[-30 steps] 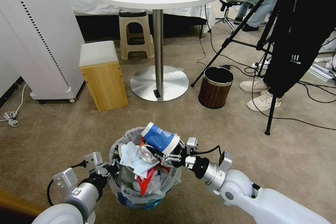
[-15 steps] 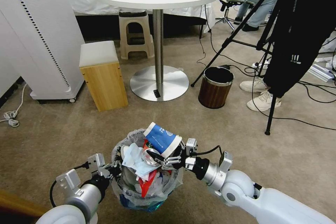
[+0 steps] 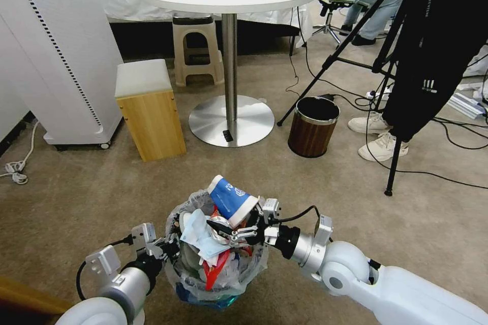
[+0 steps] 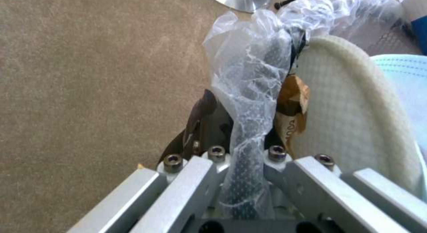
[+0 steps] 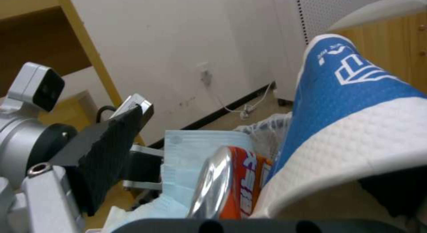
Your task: Pick up the trash bin and place the garbage on the floor into it.
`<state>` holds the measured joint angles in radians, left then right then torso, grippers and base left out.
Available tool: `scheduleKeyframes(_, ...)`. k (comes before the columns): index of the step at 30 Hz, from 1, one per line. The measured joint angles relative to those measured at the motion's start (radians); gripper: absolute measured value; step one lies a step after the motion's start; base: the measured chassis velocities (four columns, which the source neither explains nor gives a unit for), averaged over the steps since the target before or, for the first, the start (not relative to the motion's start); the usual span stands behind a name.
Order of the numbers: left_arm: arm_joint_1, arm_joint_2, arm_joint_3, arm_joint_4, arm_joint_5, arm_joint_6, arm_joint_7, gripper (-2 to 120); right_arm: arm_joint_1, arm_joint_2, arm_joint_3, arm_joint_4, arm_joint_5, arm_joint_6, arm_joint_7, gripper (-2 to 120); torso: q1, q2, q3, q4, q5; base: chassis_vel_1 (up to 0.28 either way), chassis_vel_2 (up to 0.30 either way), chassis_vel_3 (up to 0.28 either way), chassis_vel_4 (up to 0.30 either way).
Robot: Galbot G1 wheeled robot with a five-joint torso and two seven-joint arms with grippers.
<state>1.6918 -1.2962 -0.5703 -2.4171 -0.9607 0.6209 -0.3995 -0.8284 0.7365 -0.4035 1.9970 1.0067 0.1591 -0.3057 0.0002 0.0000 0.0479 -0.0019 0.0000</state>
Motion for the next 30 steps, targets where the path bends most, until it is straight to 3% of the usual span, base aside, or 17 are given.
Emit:
scheduleKeyframes(9,-0.018,0.0,0.006,0.024,0.0,0.0,0.002,1,0.043,-0.009,-0.028,0.011,0.021,-0.003,-0.034,100,0.0,0.0,0.0,0.0,0.0,0.0,0.0,0.0,0.0)
scheduleKeyframes(30,-0.028,0.0,-0.001,0.03,-0.004,-0.002,0.002,1,0.176,0.023,-0.183,0.018,0.07,-0.009,0.012,100,0.0,0.0,0.0,-0.0001,0.0,0.0,0.0,0.0,0.0)
